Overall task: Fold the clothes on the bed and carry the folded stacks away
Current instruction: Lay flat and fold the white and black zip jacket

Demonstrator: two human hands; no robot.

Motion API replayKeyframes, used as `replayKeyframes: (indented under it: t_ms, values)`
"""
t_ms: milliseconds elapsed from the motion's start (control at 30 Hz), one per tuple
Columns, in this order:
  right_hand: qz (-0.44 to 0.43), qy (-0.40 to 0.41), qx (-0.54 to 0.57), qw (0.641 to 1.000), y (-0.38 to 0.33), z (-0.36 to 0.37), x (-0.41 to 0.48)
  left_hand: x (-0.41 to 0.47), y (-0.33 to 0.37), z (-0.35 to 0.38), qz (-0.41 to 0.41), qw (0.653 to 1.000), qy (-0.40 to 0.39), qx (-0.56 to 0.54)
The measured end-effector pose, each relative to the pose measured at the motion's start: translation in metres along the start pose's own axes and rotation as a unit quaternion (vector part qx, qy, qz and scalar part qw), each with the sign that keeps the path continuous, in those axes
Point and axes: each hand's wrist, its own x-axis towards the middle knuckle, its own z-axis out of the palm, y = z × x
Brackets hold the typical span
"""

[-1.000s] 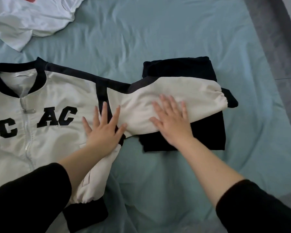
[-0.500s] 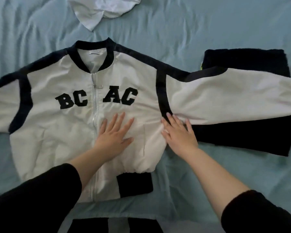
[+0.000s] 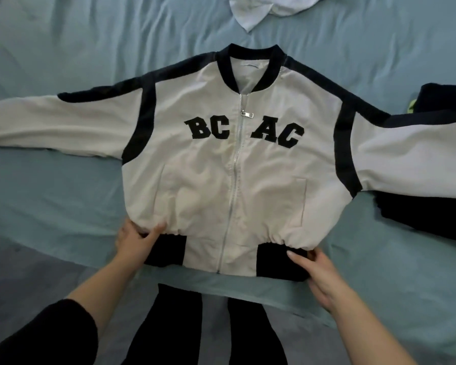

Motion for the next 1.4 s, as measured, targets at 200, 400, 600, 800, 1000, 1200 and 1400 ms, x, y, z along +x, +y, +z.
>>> replayKeyframes:
  t_ms: [200,400,600,800,1000,1200,1400]
  values:
    - [-0.019,0.087,-0.030,0.996,0.001,0.007,-0.003,0.003,-0.004,-0.020,-0.043,0.952,-0.187,-0.239]
    - [-0.054,0.195,-0.211,0.956,0.000,0.005,-0.012,0.012,-0.002,-0.026,0.043,0.993,-0.035,-0.103]
    - [-0.002,0.235,-0.375,0.897,0.007,0.013,-0.024,0.008,0.004,-0.009,0.035,0.994,-0.020,0.101]
    - [-0.300,0.282,-0.574,0.708,-0.018,0.074,-0.027,-0.031,0.044,0.048,0.251,0.919,0.064,0.297]
    - [-0.096,0.091,-0.768,0.627,-0.033,0.031,0.038,0.007,0.065,0.086,0.297,0.805,-0.159,0.488]
    - [-0.178,0.119,-0.732,0.647,-0.048,0.024,0.028,-0.018,0.097,0.117,0.327,0.828,-0.105,0.444]
    - [-0.275,0.158,-0.727,0.609,-0.083,0.021,0.057,-0.012,0.160,0.167,0.400,0.819,-0.025,0.410]
